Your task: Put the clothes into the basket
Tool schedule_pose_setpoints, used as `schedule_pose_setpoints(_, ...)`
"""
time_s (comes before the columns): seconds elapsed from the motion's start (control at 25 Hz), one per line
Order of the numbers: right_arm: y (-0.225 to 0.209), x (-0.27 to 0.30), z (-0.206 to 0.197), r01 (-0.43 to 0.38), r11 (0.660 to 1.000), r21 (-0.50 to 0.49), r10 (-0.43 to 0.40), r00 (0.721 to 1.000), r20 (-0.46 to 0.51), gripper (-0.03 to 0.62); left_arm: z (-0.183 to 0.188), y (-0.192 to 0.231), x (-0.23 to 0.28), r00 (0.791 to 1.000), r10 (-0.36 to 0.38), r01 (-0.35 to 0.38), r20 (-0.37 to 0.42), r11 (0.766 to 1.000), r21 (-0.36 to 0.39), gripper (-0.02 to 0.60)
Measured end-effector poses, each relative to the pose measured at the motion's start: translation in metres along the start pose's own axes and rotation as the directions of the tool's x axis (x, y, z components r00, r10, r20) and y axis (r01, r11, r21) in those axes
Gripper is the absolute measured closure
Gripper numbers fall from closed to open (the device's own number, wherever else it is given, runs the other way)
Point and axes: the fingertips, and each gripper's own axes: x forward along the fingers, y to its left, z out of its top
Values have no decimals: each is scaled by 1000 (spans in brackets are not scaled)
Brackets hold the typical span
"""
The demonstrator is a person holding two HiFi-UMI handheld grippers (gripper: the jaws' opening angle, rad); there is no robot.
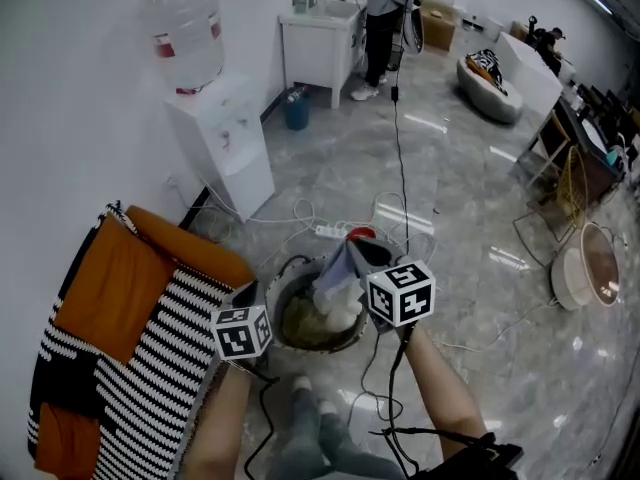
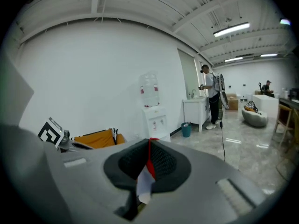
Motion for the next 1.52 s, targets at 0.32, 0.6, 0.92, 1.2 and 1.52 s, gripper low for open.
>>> schedule_pose_setpoints(0.32,-6,41,-90,42,990,136,-22,989,-146,583,-53,19,28,996,8,-11,-84,1000,-27,575)
schedule_pose_setpoints(0.6,-2,71,-148,59,978,202,-9,970,-241,583,-89,45,50,989,10,-21,-149,997,-68,575)
schedule_pose_setpoints(0.92,-2,101,-186,102,974,203,-25,937,-349,551,-110,67,71,981,6,-23,-195,996,-86,575)
schedule_pose_setpoints(1.2,-9,99,-211,154,952,264,-36,914,-404,477,-119,71,78,977,-2,-20,-215,995,-101,575)
schedule_pose_setpoints(1.52,-12,94,-198,170,949,265,-61,926,-373,477,-118,68,74,978,-9,-13,-210,994,-104,575)
